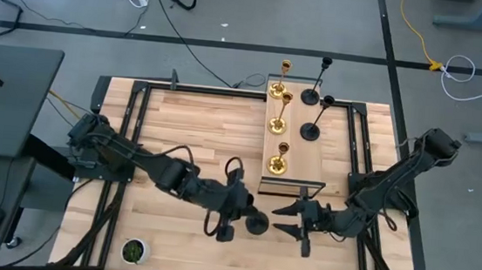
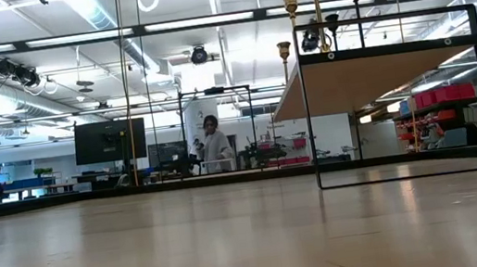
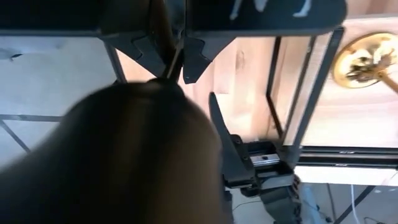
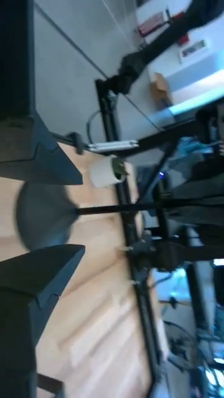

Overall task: Pick & Place candle stick holders
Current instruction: Put the black candleholder on the shelf aligned with the other black candleholders

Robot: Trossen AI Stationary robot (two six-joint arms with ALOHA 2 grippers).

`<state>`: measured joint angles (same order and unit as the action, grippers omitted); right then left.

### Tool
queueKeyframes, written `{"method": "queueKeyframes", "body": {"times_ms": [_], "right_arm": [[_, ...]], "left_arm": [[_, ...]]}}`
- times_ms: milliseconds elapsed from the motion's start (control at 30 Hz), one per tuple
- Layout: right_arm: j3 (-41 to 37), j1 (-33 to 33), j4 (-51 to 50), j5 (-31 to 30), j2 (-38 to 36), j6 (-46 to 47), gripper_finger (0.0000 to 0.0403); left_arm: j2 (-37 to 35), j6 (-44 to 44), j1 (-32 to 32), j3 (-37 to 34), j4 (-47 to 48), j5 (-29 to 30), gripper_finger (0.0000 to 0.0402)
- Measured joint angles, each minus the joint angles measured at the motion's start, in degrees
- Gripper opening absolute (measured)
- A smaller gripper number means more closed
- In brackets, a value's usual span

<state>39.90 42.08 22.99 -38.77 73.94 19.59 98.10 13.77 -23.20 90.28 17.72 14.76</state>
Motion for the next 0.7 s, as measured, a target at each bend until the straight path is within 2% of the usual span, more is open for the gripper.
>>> {"method": "queueKeyframes", "body": {"times_ms": [300,533,700], "right_arm": [[0.00,-5.35,11.86,-1.02,6.11,-3.93,0.0166],[0.04,-6.98,20.85,1.54,10.58,-6.43,0.0166],[1.69,-7.97,22.35,2.39,13.30,-7.45,0.0166]], "left_arm": [[0.04,0.08,1.06,0.09,1.54,-0.10,0.0013],[0.04,-0.06,1.18,0.09,1.91,-0.11,0.0014],[0.07,-0.06,1.18,0.09,2.59,-0.08,0.0015]]}}
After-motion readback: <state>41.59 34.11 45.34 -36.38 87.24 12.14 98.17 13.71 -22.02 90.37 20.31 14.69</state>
